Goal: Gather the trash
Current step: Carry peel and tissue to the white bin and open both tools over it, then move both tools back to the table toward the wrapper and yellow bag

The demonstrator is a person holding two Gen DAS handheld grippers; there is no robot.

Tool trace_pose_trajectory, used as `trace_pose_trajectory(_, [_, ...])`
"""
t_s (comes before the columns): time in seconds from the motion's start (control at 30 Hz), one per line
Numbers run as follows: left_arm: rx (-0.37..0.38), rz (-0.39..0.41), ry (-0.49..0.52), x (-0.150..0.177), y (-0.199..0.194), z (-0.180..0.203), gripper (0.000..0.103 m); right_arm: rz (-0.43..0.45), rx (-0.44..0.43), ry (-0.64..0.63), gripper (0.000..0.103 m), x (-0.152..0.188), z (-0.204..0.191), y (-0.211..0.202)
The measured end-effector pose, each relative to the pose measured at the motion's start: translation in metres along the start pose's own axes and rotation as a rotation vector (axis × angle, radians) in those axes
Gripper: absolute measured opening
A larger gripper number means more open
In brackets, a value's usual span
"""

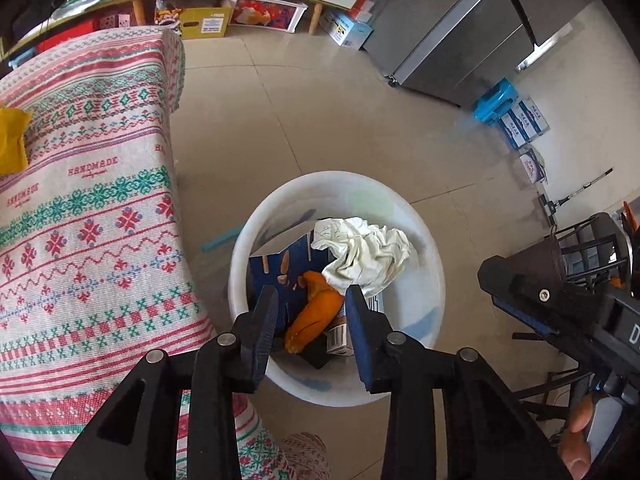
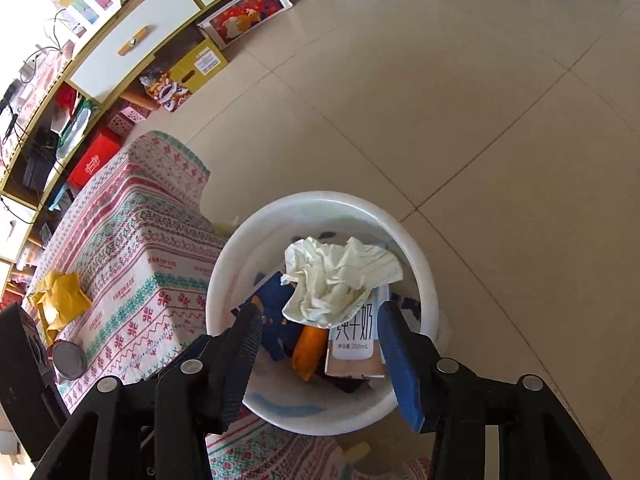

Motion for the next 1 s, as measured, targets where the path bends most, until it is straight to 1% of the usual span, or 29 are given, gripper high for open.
trace_pose_trajectory(0.13, [-0.035, 0.022, 0.004, 0.003, -0.018, -0.014, 0.037, -0.001, 0.002, -0.011, 0.053, 0.001, -0.003, 0.001])
trace_pose_trajectory(0.27, [-0.057, 0.038, -0.028, 0.007, -0.039, -0.037, 0.037, 0.007, 0.010, -0.006, 0.053, -0.001, -0.005, 0.001])
trace_pose_trajectory(0.37, [-0.086, 0.051, -0.038, 0.014, -0.057, -0.054, 0.037, 0.009, 0.010, -0.020, 0.053, 0.000, -0.012, 0.001])
trace_pose_trajectory(0.43, [-0.093, 0.053, -0.050, 0.019, -0.069, -0.068, 0.037, 0.014, 0.010, -0.036, 0.053, 0.001, -0.019, 0.001])
trace_pose_trajectory(0.57, [-0.121, 0.069, -0.082, 0.027, -0.093, -0.101, 0.037, 0.017, 0.021, -0.079, 0.059, 0.004, -0.036, 0.003])
trace_pose_trajectory(0.7, [-0.189, 0.088, -0.123, 0.033, -0.124, -0.147, 0.037, -0.001, 0.018, -0.127, 0.062, 0.010, -0.056, 0.011])
trace_pose_trajectory(0.87, [-0.252, 0.141, -0.249, 0.037, -0.176, -0.227, 0.037, -0.023, 0.024, -0.251, 0.066, 0.023, -0.097, 0.024])
trace_pose_trajectory(0.93, [-0.290, 0.165, -0.302, 0.036, -0.196, -0.260, 0.038, -0.037, 0.016, -0.287, 0.066, 0.028, -0.112, 0.030])
trace_pose_trajectory(1.0, [-0.315, 0.180, -0.355, 0.036, -0.212, -0.291, 0.042, -0.055, -0.007, -0.318, 0.067, 0.034, -0.127, 0.036])
Point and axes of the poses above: each gripper's, at about its wrist camera, not at the fingertips, and y roughly the way its jaws point, z to its right, x to its underside, the point moved 2 cm from there along y, roughly the way its jaws point, and after that the axes turned 1 degree about -y, right-handed, at the moved point
